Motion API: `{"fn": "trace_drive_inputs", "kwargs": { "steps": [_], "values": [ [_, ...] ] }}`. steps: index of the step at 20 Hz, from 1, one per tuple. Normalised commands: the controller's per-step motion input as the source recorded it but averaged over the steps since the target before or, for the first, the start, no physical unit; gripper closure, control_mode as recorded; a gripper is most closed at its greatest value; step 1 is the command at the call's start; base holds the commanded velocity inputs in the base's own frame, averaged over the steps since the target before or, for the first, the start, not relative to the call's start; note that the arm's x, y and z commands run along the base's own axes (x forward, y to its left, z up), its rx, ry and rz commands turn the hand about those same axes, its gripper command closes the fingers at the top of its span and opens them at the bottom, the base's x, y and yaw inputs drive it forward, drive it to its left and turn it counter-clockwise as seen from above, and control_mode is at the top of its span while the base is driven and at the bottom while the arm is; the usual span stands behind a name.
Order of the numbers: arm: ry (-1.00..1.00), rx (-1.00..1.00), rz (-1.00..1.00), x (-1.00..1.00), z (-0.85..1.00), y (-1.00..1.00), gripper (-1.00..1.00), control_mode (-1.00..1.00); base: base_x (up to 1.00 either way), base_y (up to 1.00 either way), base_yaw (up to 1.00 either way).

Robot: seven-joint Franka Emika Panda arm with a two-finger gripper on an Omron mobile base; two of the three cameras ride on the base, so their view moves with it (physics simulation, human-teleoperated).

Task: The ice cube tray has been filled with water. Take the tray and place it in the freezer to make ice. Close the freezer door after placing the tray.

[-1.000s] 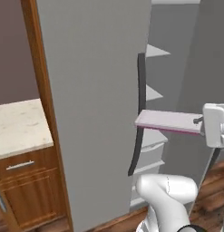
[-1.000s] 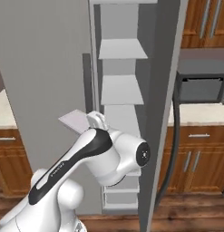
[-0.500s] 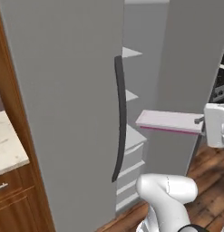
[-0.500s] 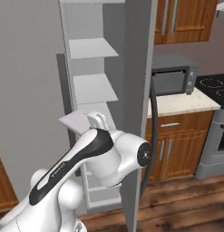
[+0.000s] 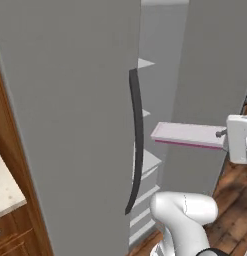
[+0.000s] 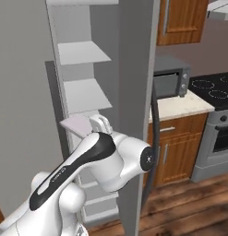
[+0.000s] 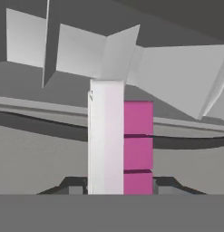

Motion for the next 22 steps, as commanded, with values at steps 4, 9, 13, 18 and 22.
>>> {"fn": "trace_drive_inputs", "kwargs": {
  "steps": [4,9,13,18,22],
  "values": [
    [0.00,0.00,0.00,0.00,0.00,0.00,1.00,1.00,0.50,0.00,-0.20],
    [0.00,0.00,0.00,0.00,0.00,0.00,1.00,1.00,0.51,-0.04,-0.19],
    [0.00,0.00,0.00,0.00,0.00,0.00,1.00,1.00,0.52,-0.10,-0.18],
    [0.00,0.00,0.00,0.00,0.00,0.00,1.00,1.00,0.45,-0.09,-0.17],
    [0.00,0.00,0.00,0.00,0.00,0.00,1.00,1.00,0.41,-0.05,-0.17]
  ]
}}
